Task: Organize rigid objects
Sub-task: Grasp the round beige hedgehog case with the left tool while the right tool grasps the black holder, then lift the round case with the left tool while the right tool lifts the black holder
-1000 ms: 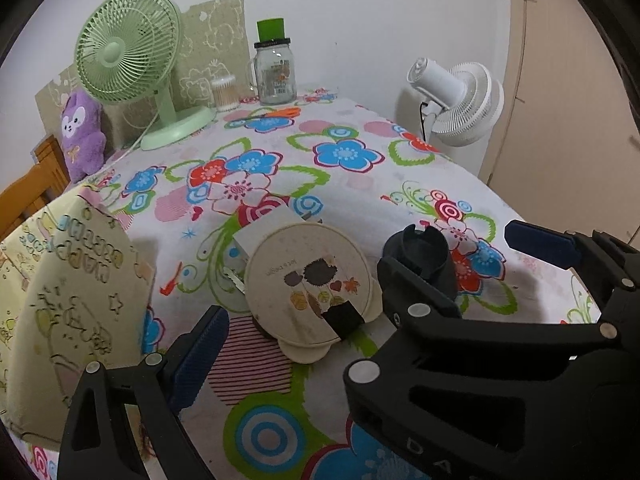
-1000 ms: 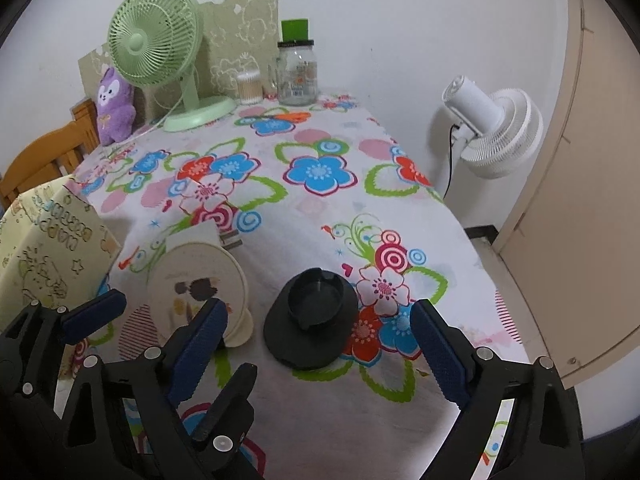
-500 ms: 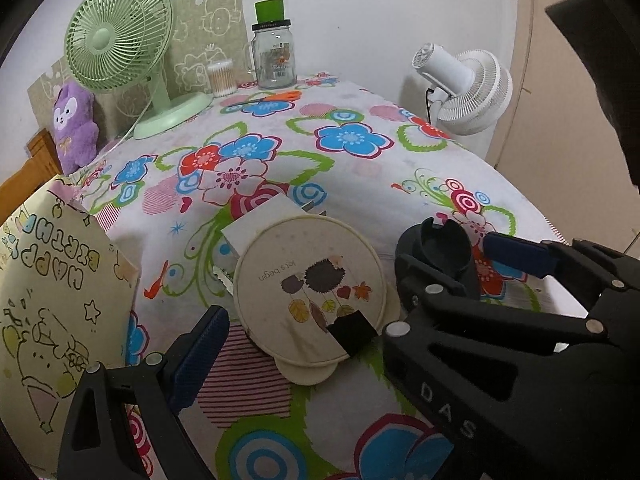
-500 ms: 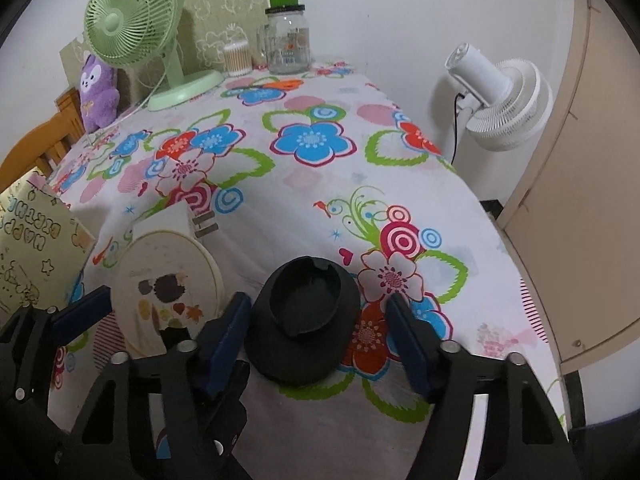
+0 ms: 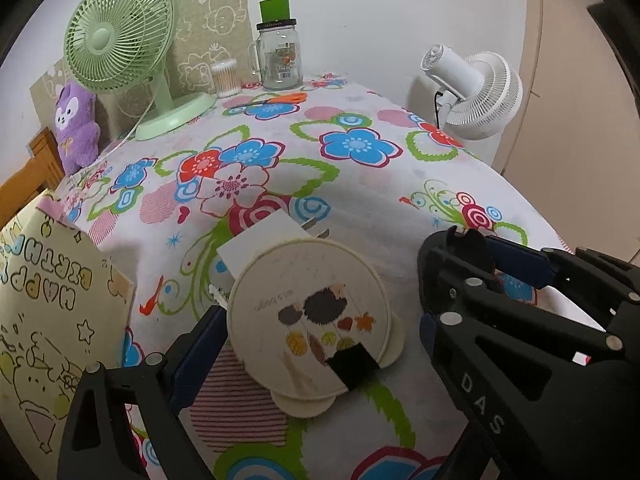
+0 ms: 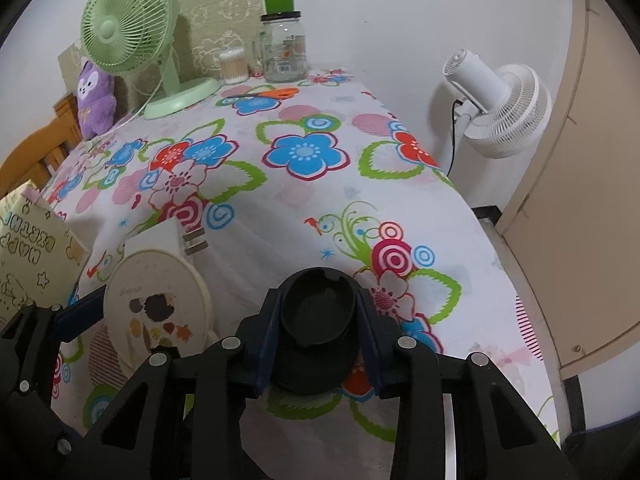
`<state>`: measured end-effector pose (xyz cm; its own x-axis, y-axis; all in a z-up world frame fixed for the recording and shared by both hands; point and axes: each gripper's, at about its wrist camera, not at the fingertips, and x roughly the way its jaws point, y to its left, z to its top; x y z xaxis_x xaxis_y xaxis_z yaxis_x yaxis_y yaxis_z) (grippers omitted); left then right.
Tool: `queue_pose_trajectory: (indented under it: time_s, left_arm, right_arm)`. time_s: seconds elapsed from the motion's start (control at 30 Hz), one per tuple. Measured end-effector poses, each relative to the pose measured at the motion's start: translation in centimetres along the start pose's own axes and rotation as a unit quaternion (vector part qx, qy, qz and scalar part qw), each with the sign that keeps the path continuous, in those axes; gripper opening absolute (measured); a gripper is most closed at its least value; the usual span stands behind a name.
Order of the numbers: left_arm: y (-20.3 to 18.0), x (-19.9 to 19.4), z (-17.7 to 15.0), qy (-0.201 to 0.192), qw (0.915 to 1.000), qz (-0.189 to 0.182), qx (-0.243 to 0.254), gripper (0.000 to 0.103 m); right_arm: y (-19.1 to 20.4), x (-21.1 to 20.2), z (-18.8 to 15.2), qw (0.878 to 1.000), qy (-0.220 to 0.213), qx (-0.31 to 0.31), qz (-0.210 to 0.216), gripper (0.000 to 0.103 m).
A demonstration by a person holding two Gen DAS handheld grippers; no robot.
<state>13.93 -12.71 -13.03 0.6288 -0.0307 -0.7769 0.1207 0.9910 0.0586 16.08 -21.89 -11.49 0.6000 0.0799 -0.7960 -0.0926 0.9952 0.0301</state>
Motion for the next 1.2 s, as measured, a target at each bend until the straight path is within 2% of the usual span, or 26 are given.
queue_pose_trajectory:
  time_s: [0.17, 0.43, 0.67, 1.2]
  left_arm:
    - [0.1, 0.6, 0.7, 0.004, 0.9999, 0.010, -0.008, 0.096]
    - [-0.1, 0.9, 1.0, 0.008, 0.9999, 0.011, -0.007, 0.083]
    - [0.2, 0.5, 0.7, 0.015, 0.9999, -0.001, -0.004, 0.082]
    - [0.6, -2.3, -0.6, 0.004, 0.9999, -0.015, -0.003, 0.082]
  right_arm:
    - [-0.6, 0.0, 0.2, 1.000, -0.002, 0.012, 0.001, 0.039]
    - [-0.9, 0.3, 0.5, 1.000, 0.002, 0.018, 0.000, 0.039]
    - [-0.6, 0.1, 0.3, 1.000, 0.006, 0.021, 0.006, 0.039]
    - [0.5, -2.5, -1.0, 1.000, -0.001, 0.023, 0.001, 0.039]
